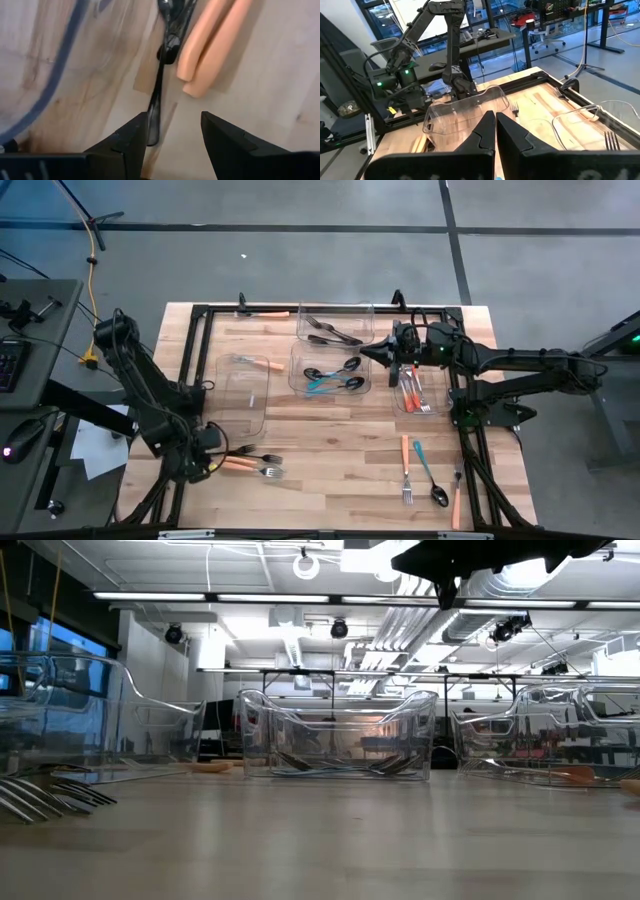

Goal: Sort silverware by color (type)
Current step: Put the black fork into the top transparent bin

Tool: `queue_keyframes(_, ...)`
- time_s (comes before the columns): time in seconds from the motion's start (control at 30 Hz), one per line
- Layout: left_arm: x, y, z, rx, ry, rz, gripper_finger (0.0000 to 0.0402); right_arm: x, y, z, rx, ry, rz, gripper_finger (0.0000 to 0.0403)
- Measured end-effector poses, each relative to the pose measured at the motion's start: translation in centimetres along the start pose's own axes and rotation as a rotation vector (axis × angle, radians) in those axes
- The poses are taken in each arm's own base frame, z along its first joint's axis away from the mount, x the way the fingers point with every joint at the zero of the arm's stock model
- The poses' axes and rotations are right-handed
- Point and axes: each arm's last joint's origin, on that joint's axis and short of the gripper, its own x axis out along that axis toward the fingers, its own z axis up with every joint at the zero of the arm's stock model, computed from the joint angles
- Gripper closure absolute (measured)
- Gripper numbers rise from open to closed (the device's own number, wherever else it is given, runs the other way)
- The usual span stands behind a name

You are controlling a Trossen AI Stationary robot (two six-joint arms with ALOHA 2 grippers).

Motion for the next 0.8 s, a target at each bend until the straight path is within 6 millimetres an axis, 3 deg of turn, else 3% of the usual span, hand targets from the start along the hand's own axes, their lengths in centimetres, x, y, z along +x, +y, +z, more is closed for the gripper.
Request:
queue_keyframes(0.23,1.1,-0.1,-0.2,0.061,0.011,0.051,0.0228,0.0,0.0,0.0,0.008,0.004,-0.001,0.0403)
queue_keyframes(0.53,2.6,-0.9,-0.3,-0.131,0.028,0.078,0.0232,0.0,0.0,0.0,0.007,0.004,-0.001,0.0403)
queue_keyframes(0.8,3.3,-1.1,-0.3,-0.065,-0.014,0.113,0.0248,0.0,0.0,0.0,0.007,0.004,-0.001,0.0403)
